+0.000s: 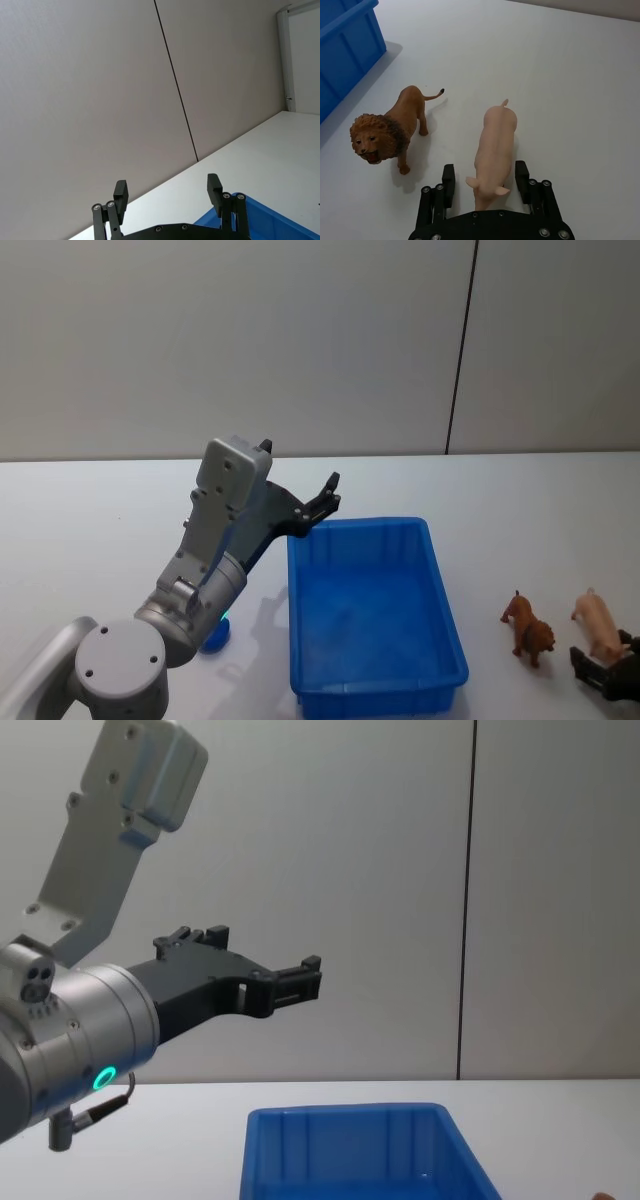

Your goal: Pick up the two dolls from the table and place them into the box.

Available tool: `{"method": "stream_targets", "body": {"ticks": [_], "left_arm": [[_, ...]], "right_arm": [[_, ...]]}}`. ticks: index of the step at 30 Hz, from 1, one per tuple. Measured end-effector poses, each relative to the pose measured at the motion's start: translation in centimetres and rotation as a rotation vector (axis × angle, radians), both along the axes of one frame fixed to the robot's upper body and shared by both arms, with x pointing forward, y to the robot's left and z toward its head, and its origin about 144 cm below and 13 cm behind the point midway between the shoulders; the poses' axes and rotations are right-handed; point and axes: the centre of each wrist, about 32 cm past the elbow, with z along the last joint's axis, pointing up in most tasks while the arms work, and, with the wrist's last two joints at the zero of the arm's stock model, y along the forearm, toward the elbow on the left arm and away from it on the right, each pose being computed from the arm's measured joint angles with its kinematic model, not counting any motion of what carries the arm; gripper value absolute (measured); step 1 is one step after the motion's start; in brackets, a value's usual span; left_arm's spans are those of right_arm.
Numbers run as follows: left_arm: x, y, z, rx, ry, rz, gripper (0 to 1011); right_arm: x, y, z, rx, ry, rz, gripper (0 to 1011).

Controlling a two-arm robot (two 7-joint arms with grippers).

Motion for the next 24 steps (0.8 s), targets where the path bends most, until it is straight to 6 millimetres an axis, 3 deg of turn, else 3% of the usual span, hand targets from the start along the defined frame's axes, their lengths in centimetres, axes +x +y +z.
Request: {"method": "stream_targets", "body": {"ticks": [3,13,24], "left_arm": [[0.0,0.0,0.0,0.000,0.000,0.000,1001],[0.0,0.0,0.0,0.000,0.000,0.000,1001],[0.0,0.0,0.0,0.000,0.000,0.000,1001]], "right_arm": [[0.0,0.0,-0.1,0.000,-0.001,0.002,706],[0.0,0.1,-0.1,-0.016,-0.038,0.016,368],[0.3,0.4,1.1,-0.050,-0.151,0.042,335]]}}
